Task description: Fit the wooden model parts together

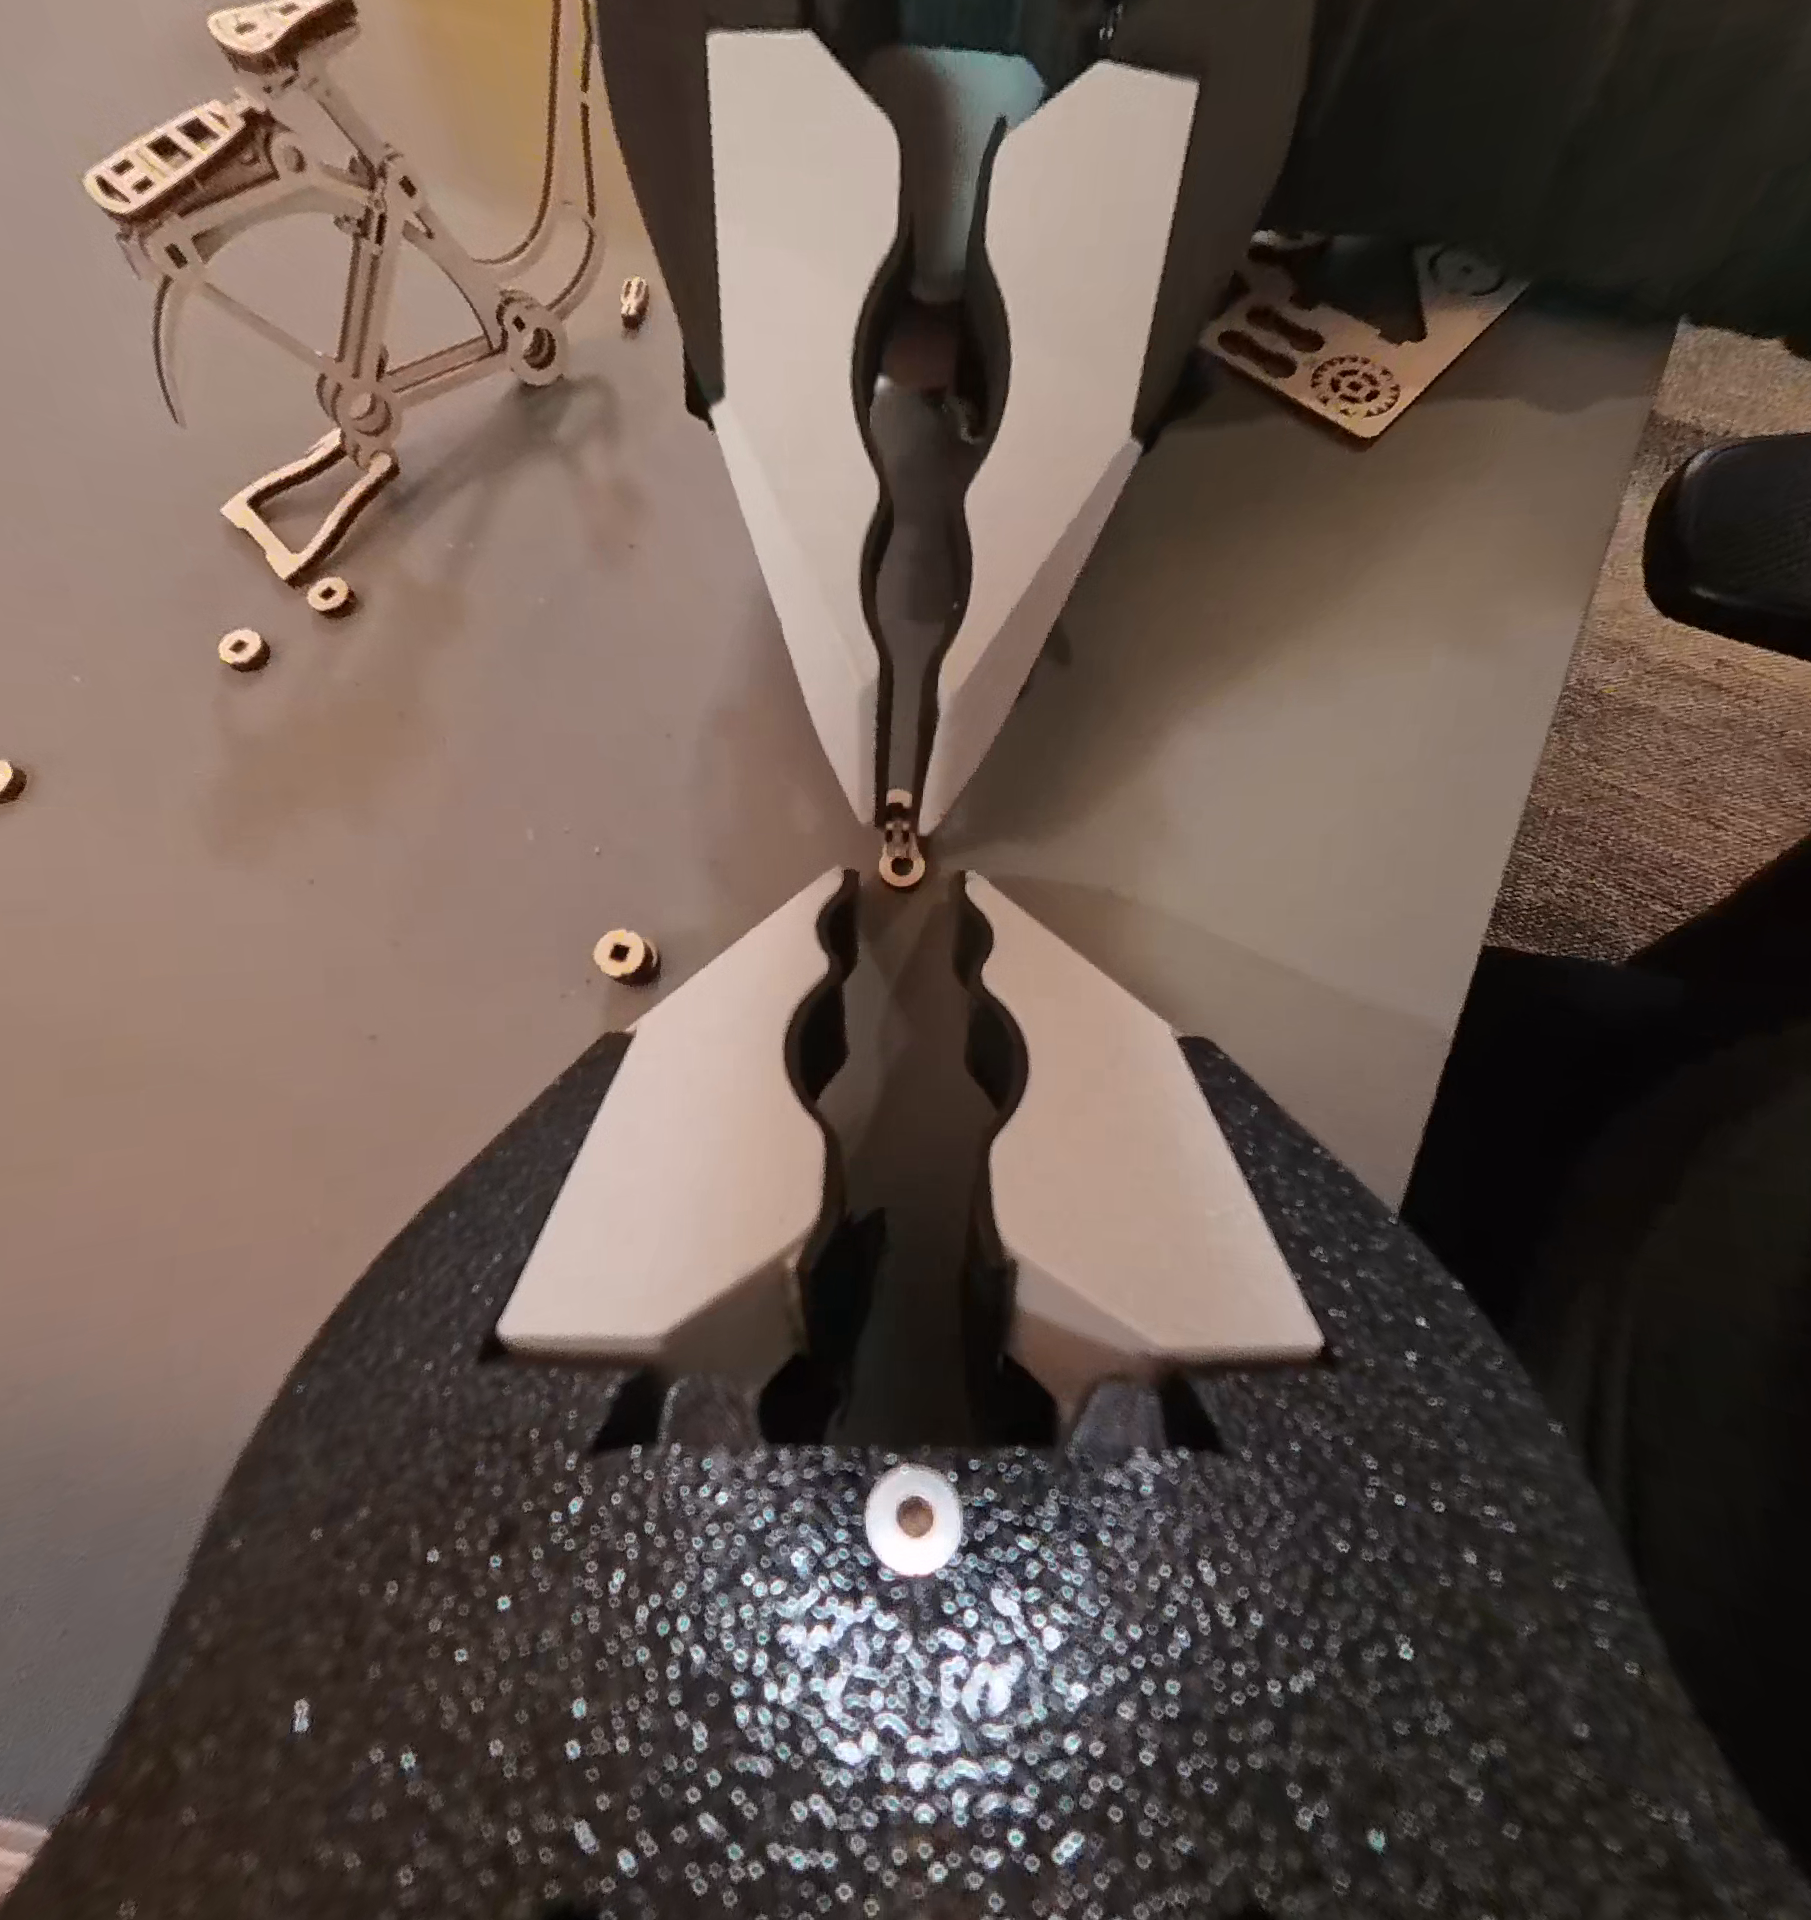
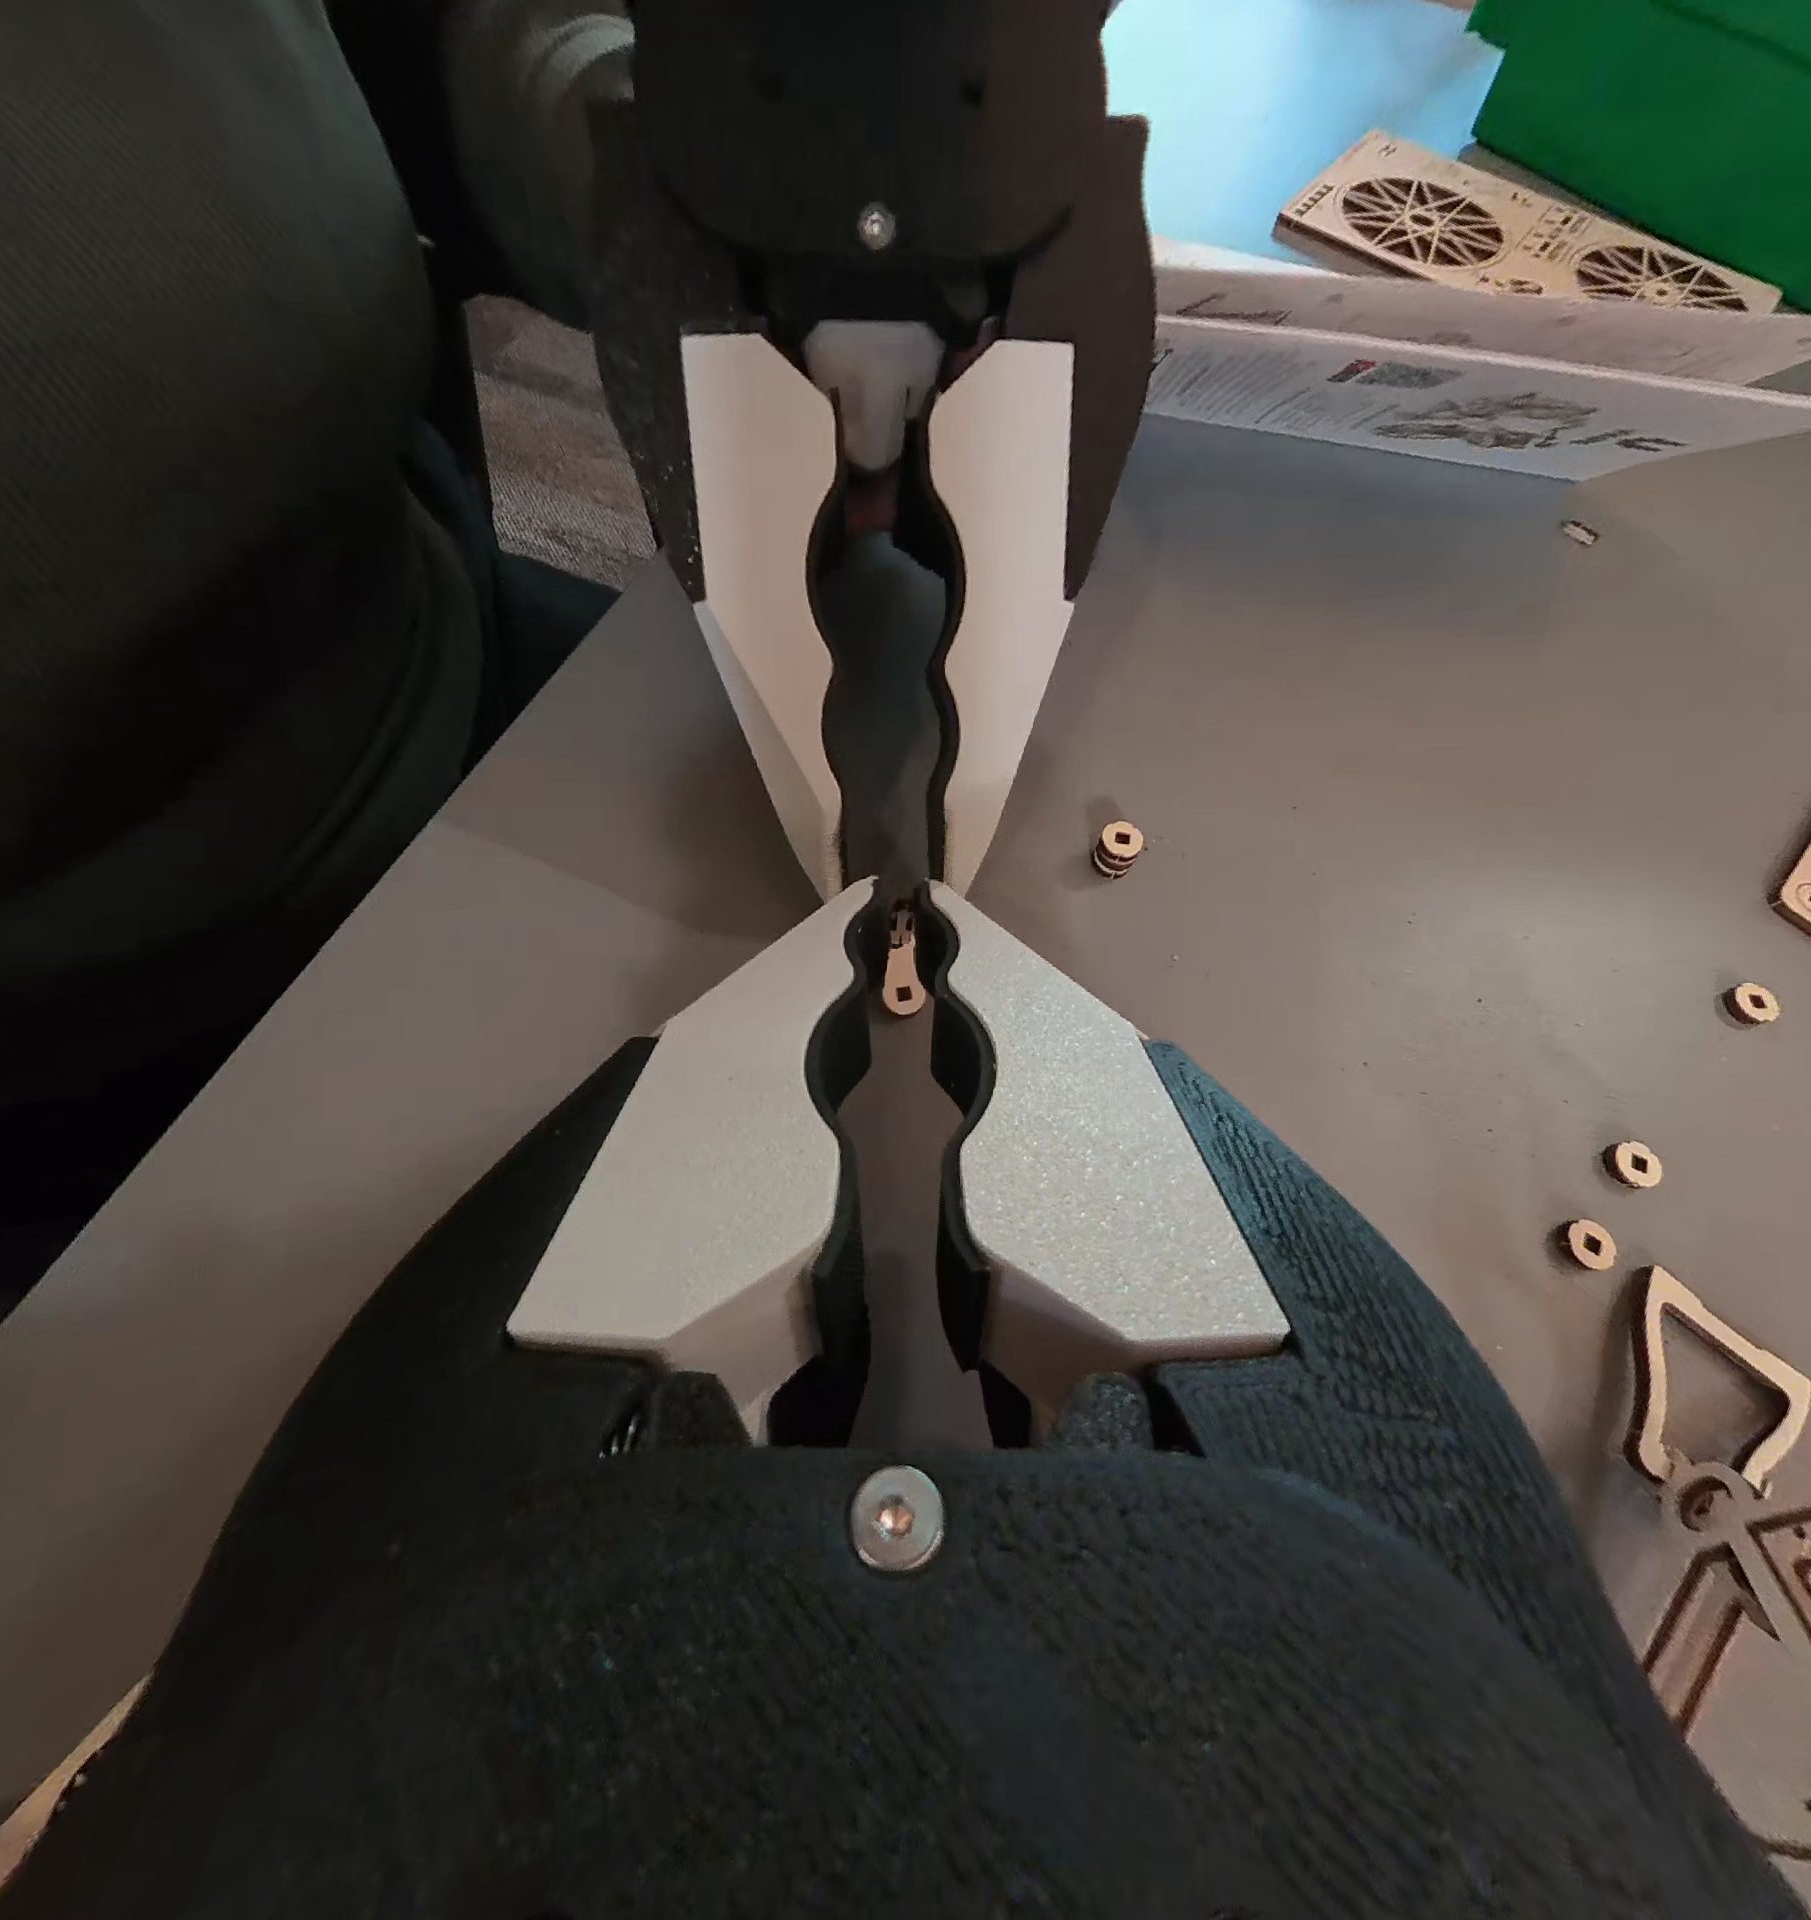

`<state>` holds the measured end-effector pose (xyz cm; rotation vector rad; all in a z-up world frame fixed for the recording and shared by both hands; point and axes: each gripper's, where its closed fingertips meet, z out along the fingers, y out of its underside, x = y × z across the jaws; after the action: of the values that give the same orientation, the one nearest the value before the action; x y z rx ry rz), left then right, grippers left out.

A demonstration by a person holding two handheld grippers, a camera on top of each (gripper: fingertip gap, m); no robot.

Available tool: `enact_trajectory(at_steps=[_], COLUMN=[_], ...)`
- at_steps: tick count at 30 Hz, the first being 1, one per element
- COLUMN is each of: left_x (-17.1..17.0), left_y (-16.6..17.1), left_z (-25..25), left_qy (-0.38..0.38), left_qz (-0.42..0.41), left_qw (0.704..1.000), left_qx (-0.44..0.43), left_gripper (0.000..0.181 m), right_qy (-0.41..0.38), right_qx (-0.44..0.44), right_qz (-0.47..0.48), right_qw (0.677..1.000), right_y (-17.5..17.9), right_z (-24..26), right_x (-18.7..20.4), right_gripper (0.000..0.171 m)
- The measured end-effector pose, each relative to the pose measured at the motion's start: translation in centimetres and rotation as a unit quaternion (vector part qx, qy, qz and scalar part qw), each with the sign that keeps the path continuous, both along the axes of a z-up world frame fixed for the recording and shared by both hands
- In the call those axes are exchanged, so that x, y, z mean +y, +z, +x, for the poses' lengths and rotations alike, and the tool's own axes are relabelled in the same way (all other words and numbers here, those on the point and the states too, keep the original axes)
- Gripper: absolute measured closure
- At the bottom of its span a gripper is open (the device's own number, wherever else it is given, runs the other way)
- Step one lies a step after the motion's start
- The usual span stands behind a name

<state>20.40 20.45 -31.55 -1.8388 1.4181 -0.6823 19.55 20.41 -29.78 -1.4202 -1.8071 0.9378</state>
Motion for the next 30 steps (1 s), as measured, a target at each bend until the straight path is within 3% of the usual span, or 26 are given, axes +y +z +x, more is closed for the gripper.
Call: enact_trajectory(at_steps=[30], left_x=[-0.03], left_y=[-0.06], left_z=[0.1], left_qy=[-0.007], left_qz=[-0.011], left_qw=[1.0], left_qx=[-0.001], left_gripper=[0.18], right_qy=[0.013], right_qx=[-0.011], right_qz=[0.004], right_qw=[1.0], right_y=[-0.34], right_z=[-0.14], right_x=[-0.22], right_gripper=[0.168])
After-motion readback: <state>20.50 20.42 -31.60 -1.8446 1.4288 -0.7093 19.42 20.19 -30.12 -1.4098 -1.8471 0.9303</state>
